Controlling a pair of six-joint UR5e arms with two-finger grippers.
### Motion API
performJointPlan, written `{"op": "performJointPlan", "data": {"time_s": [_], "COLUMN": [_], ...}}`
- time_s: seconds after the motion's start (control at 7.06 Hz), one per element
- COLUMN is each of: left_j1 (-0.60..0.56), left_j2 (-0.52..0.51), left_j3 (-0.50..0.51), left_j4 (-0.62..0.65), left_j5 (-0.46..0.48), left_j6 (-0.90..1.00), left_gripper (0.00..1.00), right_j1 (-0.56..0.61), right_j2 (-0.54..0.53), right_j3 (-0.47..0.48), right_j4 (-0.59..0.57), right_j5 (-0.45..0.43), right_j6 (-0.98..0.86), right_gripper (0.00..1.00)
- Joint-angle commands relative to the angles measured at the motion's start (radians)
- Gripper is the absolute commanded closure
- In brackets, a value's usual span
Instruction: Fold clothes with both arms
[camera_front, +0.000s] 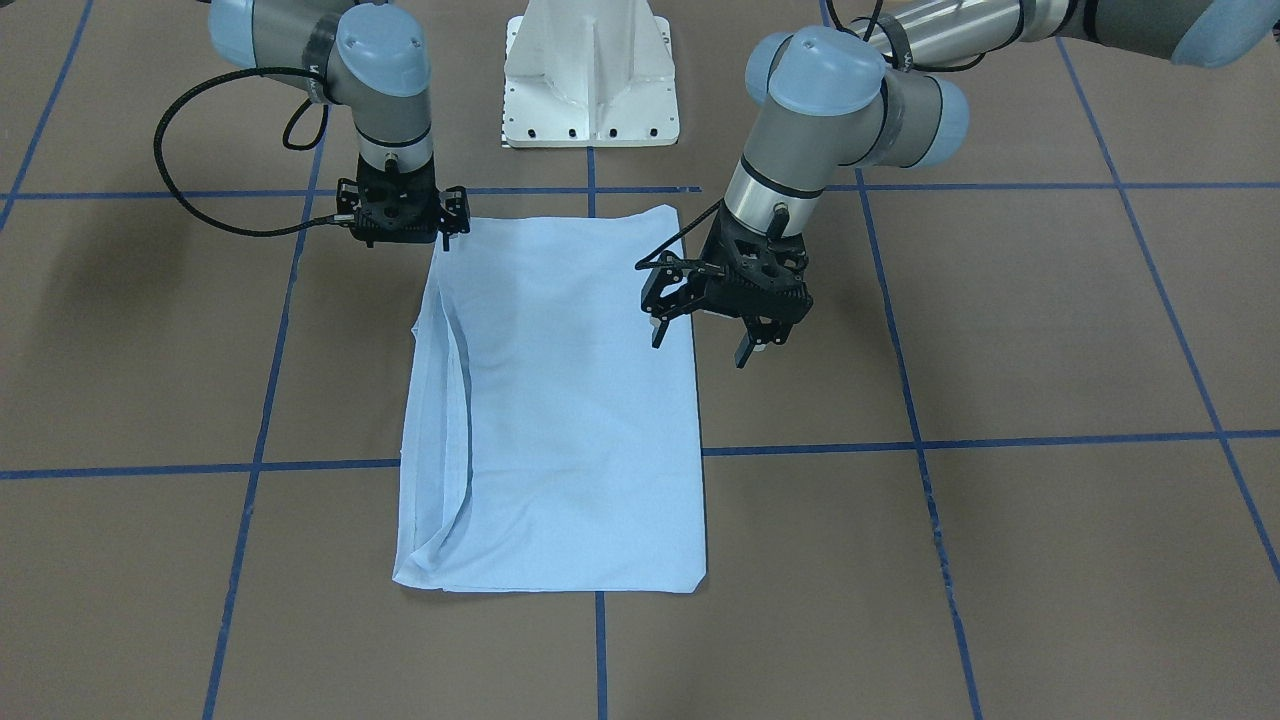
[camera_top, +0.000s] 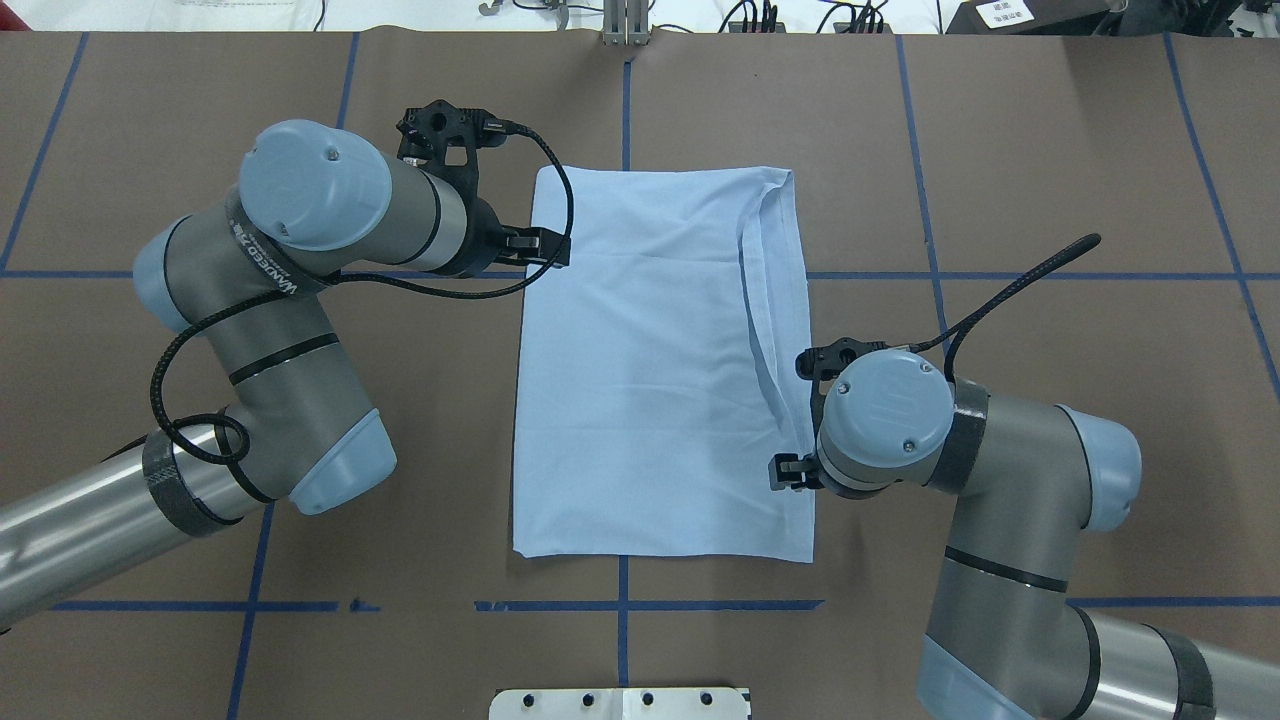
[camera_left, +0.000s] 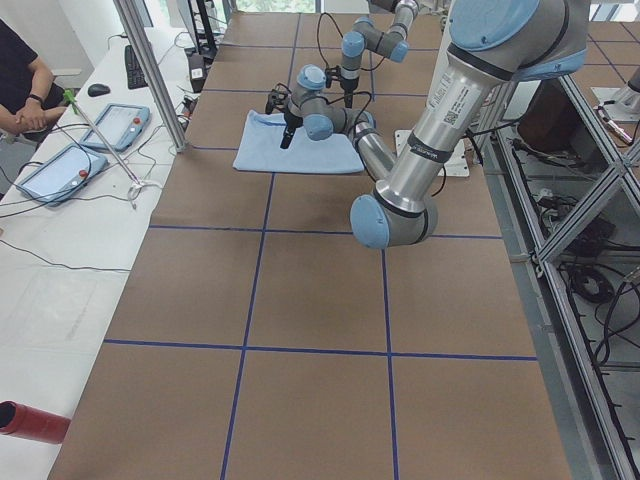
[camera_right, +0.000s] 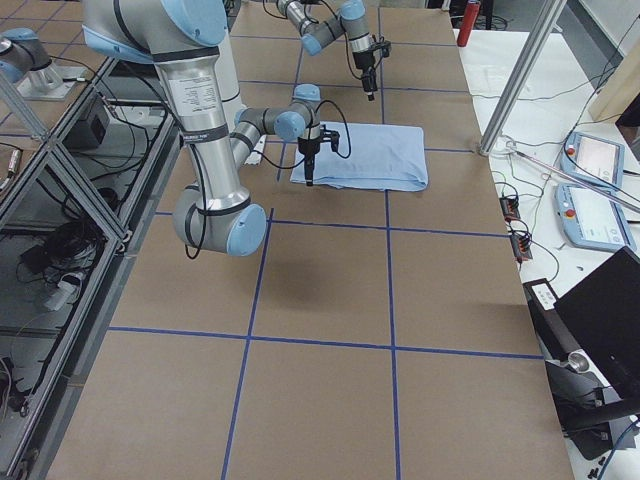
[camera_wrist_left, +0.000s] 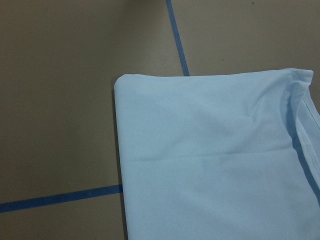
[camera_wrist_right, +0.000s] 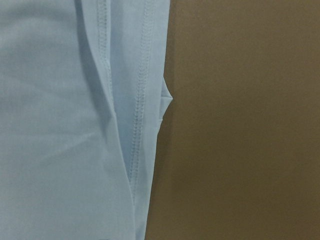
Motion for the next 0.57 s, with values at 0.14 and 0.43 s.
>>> {"op": "performJointPlan", "data": {"time_s": [0.14,0.43], "left_j1": [-0.001,0.001], "left_j2": [-0.003,0.002], "left_j3": [-0.006,0.011], "left_j4": [-0.002,-0.049], "left_j5": [0.000,0.003], "left_j6": [0.000,0.010], "left_gripper": [0.00,0.00], "right_j1": [0.100,0.157], "right_j2": [0.131,0.272], "right_j3": [-0.146,-0.359], "right_j4": [0.008,0.045], "right_j5": [0.001,-0.001], "right_j6": [-0.099,-0.143], "right_gripper": [0.00,0.00]}}
